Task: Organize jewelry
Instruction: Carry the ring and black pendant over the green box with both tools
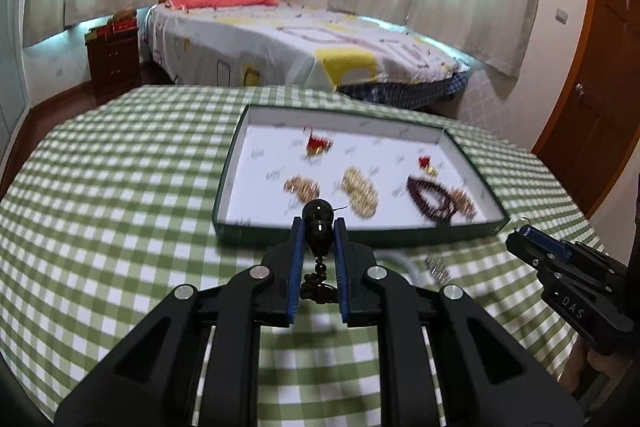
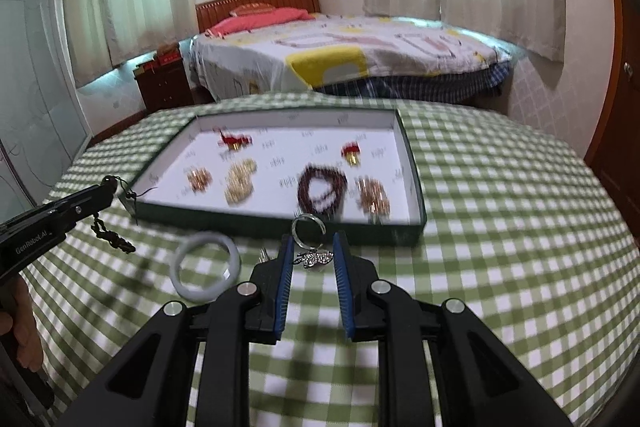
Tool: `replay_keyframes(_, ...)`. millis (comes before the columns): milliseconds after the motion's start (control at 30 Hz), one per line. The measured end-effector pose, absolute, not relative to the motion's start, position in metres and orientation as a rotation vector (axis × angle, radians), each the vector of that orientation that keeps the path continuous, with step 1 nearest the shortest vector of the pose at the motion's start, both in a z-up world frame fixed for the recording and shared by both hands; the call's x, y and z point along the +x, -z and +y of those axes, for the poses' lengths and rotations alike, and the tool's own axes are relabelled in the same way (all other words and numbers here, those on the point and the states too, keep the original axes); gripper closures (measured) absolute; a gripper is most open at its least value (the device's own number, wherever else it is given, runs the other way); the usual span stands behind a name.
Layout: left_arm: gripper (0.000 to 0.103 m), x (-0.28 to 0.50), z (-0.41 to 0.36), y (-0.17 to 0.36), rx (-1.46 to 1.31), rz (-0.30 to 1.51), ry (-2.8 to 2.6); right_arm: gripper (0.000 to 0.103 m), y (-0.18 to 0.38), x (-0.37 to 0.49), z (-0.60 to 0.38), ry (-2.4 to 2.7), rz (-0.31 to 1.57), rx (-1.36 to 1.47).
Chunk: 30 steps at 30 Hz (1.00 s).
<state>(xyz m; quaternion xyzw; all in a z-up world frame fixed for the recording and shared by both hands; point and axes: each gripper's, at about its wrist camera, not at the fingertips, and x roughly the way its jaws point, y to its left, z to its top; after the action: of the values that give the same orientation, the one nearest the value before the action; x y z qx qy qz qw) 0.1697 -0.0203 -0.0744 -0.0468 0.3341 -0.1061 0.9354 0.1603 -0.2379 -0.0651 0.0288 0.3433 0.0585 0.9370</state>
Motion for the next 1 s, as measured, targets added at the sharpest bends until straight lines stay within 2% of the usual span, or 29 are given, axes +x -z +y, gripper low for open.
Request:
replay_keyframes(533, 0.088, 0.249, -0.052, 0.037, -0.049, 0.581, 0.234, 0.082, 0.021, 0.237, -0.226, -0.140, 0.564, 0.028)
replay_keyframes(767, 0.088, 0.302, -0.059, 0.054, -0.027, 0.619, 0.203, 0.082, 0.035, 0.283, -0.224, -0.132, 0.584, 0.034)
replay_keyframes(1000, 0.088, 0.354, -0.062, 0.090, -0.011, 0.734, 0.170, 0.082, 0.066, 0.327, -0.219, -0.136, 0.679, 0.032)
